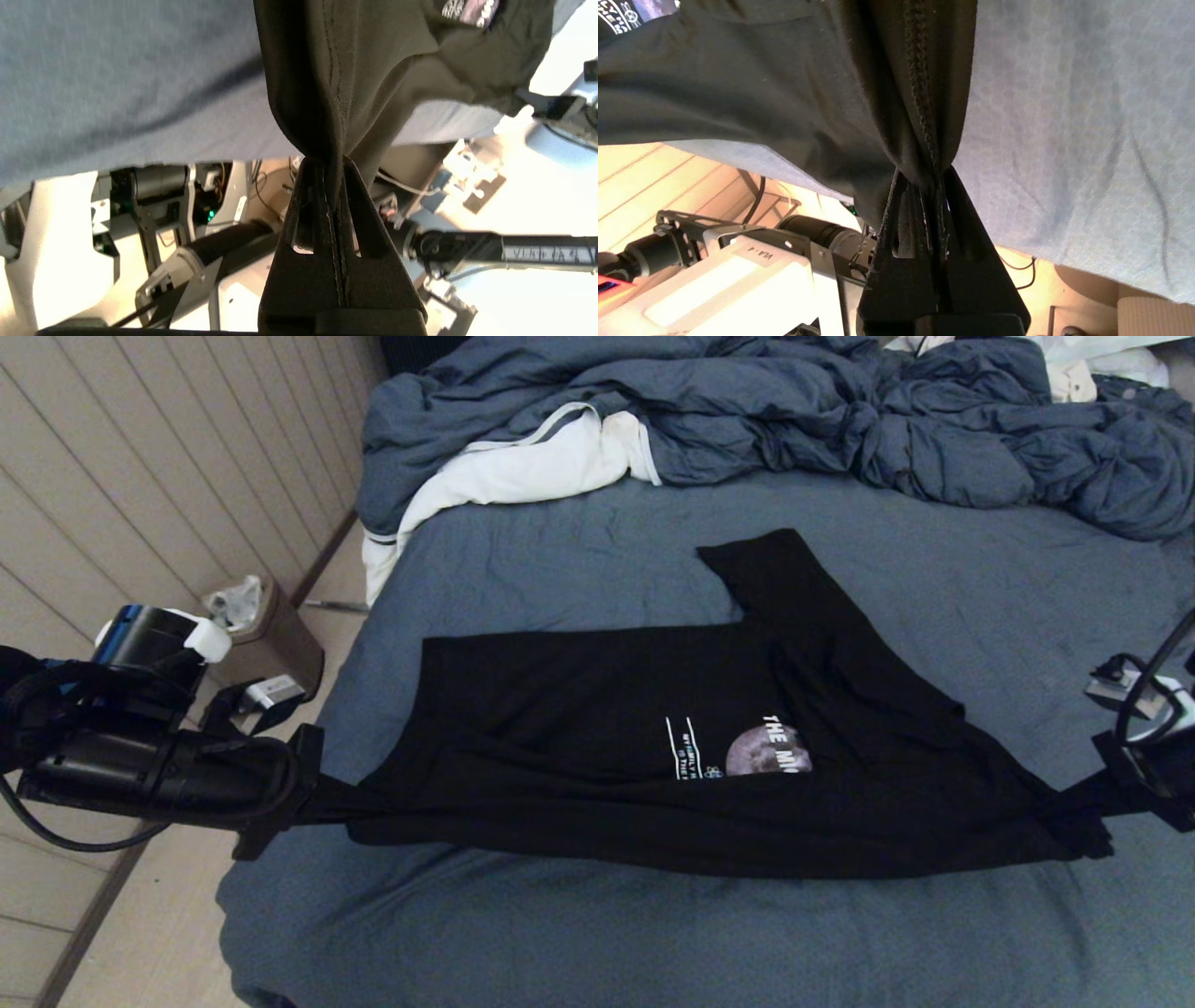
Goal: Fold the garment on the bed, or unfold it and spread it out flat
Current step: Fold the black T-shirt
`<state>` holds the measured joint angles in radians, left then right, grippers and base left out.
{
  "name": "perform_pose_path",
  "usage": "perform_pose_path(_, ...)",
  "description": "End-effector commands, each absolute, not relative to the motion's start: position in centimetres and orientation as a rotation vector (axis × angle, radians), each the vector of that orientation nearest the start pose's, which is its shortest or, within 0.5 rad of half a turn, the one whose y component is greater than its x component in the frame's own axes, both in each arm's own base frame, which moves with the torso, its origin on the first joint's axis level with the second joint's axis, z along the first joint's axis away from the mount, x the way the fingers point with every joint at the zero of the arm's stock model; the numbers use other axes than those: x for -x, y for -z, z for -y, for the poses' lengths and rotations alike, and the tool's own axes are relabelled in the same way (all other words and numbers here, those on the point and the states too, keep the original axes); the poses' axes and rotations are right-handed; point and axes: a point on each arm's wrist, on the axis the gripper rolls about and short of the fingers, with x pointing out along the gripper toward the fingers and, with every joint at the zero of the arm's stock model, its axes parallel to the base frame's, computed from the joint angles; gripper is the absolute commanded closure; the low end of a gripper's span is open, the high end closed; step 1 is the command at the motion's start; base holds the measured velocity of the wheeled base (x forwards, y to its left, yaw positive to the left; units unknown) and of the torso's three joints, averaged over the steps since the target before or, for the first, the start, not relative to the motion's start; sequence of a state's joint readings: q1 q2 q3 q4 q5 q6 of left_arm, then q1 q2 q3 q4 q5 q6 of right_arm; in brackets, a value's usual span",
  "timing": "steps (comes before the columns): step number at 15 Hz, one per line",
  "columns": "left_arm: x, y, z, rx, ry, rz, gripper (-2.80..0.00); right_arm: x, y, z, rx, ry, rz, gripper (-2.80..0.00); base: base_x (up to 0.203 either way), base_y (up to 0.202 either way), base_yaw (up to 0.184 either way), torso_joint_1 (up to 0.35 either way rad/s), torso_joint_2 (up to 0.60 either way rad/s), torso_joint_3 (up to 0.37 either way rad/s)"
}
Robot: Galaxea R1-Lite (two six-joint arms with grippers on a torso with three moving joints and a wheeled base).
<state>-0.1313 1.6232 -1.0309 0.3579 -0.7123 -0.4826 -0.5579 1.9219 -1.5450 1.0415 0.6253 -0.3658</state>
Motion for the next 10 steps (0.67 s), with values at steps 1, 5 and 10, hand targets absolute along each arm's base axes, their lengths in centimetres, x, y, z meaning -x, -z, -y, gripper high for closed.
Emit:
perform_pose_path(1,-25.08,-18.3,4.79,0.703,0.546,-1.129,0.0,-26.53,-18.99,15.13,-0.477,-0.266,-1.131,0.0,0.0,0.0,0.0,0.0,0.0,0.0)
perform_pose_path(5,-24.76,-18.19,4.71,0.705,0.541,-1.132,0.0,-26.02,-18.27,15.45,-0.506,-0.255,-1.152,0.0,0.0,0.0,0.0,0.0,0.0,0.0)
perform_pose_path(10,-24.68,-18.42,4.62,0.677,0.56,-1.115,0.0,-25.83,-18.36,15.64,-0.47,-0.205,-1.183,0.0,0.0,0.0,0.0,0.0,0.0,0.0)
